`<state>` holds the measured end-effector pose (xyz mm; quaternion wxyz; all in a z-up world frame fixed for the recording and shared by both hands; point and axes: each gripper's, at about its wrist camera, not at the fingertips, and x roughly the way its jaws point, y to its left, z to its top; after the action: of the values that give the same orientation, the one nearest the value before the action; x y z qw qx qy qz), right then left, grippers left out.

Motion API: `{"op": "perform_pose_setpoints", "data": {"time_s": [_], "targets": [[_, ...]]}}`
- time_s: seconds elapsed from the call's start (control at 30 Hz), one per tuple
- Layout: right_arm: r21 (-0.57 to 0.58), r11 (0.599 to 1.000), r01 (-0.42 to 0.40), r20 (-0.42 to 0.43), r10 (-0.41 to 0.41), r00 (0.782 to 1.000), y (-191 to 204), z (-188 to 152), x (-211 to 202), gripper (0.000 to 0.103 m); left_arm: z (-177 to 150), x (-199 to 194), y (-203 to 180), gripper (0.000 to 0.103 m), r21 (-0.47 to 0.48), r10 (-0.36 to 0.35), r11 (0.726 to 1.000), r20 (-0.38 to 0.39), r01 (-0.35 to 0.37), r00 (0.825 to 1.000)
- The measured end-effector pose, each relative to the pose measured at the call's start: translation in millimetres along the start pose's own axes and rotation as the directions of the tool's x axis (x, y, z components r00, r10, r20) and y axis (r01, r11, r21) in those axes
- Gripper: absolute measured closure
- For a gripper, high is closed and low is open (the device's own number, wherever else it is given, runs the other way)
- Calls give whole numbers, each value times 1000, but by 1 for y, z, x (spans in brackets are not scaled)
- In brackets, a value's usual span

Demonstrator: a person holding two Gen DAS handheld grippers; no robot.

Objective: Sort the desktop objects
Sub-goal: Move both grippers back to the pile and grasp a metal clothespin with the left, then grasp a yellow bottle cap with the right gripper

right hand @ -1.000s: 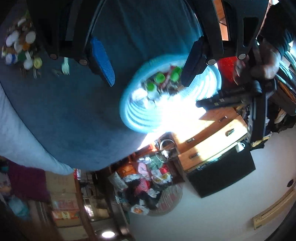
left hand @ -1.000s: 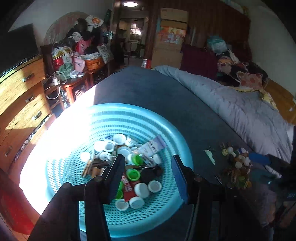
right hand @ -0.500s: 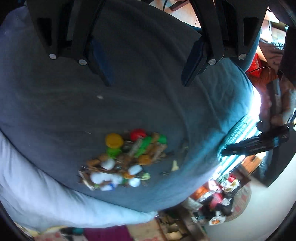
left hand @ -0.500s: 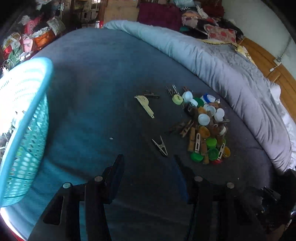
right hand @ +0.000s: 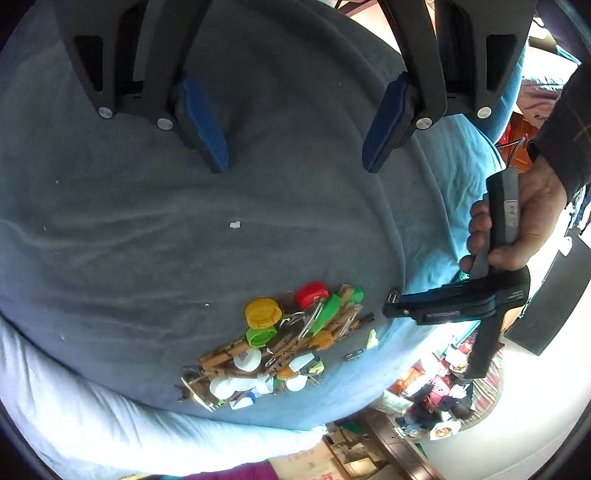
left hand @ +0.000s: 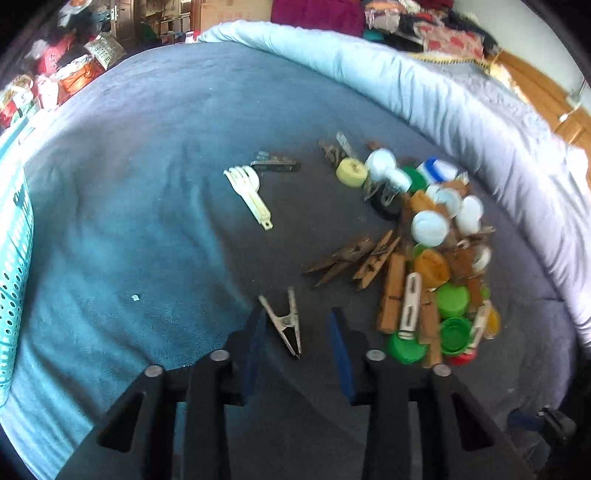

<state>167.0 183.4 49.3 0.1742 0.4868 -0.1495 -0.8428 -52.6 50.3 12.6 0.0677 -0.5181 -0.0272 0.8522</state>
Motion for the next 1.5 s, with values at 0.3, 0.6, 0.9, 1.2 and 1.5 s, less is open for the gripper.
{"op": "perform_pose_setpoints", "data": {"time_s": [0.3,0.6,0.9,1.2,1.5], "targets": [[-75,997,5,85,1,996,4,25,-15,52,-9,-31,5,87,-6,-8,1000,88,9,996],[-172,981,90,71,-79,994,-4,82,28,52,-14,-40,4,87,-7,-47,999,73,47,996],[-250,954,163,57,-154,987,-5,97,60,55,-13,-38,6,87,-11,-53,998,66,54,996],[-213,967,142,67,-131,989,-3,87,44,74,-12,-57,-2,87,23,-59,998,101,57,993],[-124,990,70,165,-49,985,15,74,-23,74,-26,-118,-20,87,115,13,993,213,-38,977]]}}
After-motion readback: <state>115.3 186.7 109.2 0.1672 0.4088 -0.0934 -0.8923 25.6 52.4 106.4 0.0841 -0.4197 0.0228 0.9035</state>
